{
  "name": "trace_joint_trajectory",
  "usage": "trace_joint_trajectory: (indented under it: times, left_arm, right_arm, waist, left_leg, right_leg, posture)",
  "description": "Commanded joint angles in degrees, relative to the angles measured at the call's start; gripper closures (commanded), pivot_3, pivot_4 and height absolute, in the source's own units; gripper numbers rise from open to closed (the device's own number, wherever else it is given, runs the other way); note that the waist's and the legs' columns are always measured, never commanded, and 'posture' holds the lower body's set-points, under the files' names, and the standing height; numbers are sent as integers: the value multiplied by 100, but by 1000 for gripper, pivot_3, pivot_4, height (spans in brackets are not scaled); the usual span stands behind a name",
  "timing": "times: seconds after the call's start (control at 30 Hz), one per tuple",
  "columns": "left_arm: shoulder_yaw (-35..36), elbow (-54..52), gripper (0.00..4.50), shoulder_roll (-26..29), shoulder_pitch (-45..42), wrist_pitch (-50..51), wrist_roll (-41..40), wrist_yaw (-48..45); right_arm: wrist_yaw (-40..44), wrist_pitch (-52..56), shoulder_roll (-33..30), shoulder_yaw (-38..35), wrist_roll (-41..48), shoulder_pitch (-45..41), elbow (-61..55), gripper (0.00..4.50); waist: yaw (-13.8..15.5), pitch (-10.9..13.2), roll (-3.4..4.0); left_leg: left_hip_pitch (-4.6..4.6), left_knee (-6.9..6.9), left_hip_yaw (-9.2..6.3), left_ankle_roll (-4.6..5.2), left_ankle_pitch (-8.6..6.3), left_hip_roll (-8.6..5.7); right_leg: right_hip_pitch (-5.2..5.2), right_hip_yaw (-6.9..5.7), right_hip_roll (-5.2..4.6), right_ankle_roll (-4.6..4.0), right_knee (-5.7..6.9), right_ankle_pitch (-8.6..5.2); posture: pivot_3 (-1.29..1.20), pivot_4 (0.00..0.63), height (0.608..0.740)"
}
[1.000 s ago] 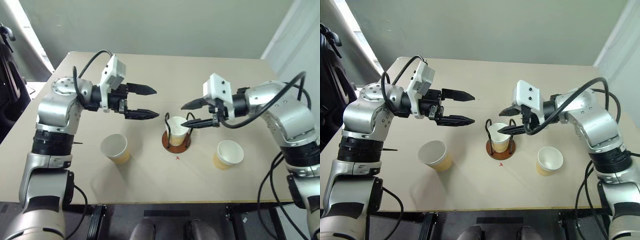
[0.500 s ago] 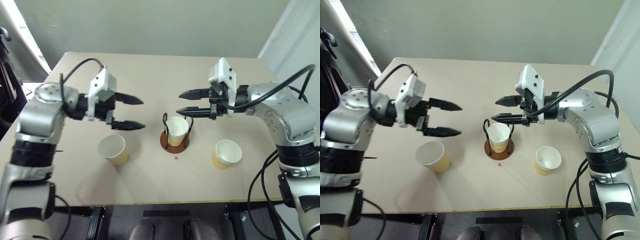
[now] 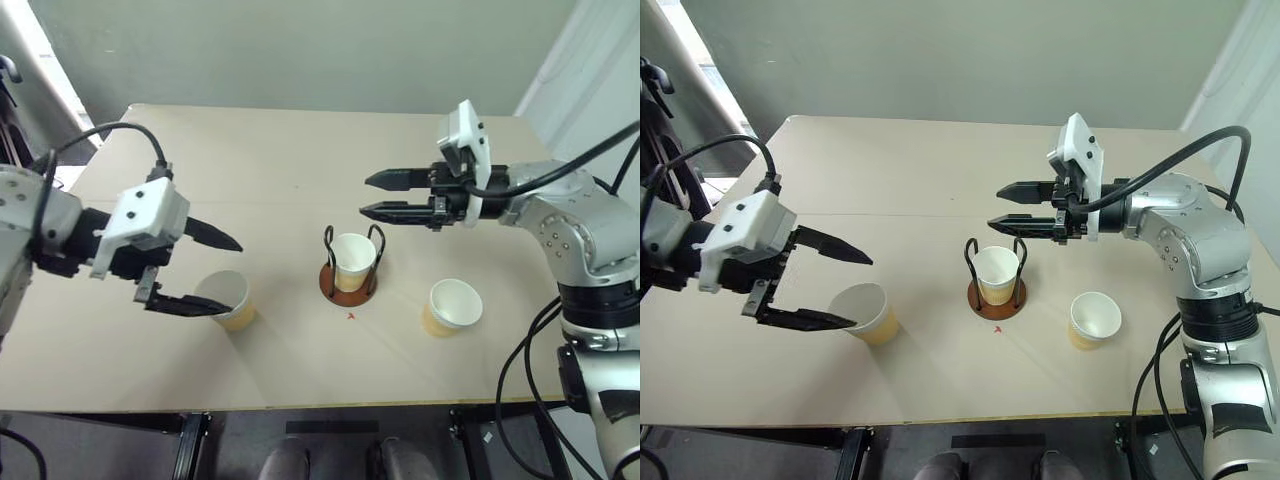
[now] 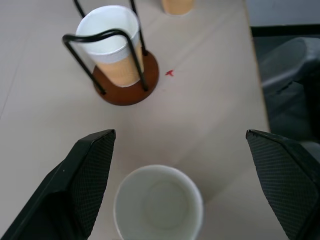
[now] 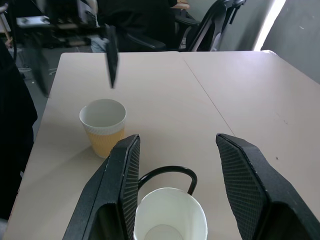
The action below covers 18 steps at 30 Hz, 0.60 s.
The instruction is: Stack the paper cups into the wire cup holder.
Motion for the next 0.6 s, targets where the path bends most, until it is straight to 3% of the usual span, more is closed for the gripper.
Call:
trace_joint_trajectory:
  times: [0.03, 0.2, 0.43, 0.6]
  left_arm:
    - [248, -273, 0, 441, 103, -76, -28, -254]
    - [127, -490, 0, 706, 451, -279, 268, 16]
    - [-75, -778, 0, 649, 655, -131, 225, 210]
    - [-224, -582, 0, 671, 928, -494, 620, 220]
  right_arm:
    - [129, -148, -70, -126, 64, -180, -16, 2135]
    - [153, -156, -35, -115, 88, -147, -29, 2135]
    - [177, -126, -81, -104, 86, -101, -78, 2135]
    - [171, -107, -121, -117, 71, -79, -100, 2135]
  waist:
    - [-10, 0, 0]
    - [-15, 0, 0]
    - [-13, 0, 0]
    - [-15, 0, 0]
  left_leg:
    - [0, -1, 0, 0, 0, 0]
    - [1, -5, 0, -1, -1, 1]
    - [0, -5, 1, -3, -4, 0]
    - [1, -7, 2, -5, -5, 0]
  right_leg:
    - [-2, 0, 0, -2, 2, -1]
    - [-4, 0, 0, -8, 6, -4]
    - [-4, -1, -2, -14, 10, -8]
    - [-7, -1, -2, -18, 14, -10]
  posture:
    - [0, 150, 740]
    - [0, 150, 740]
    - [0, 150, 740]
    - [0, 150, 740]
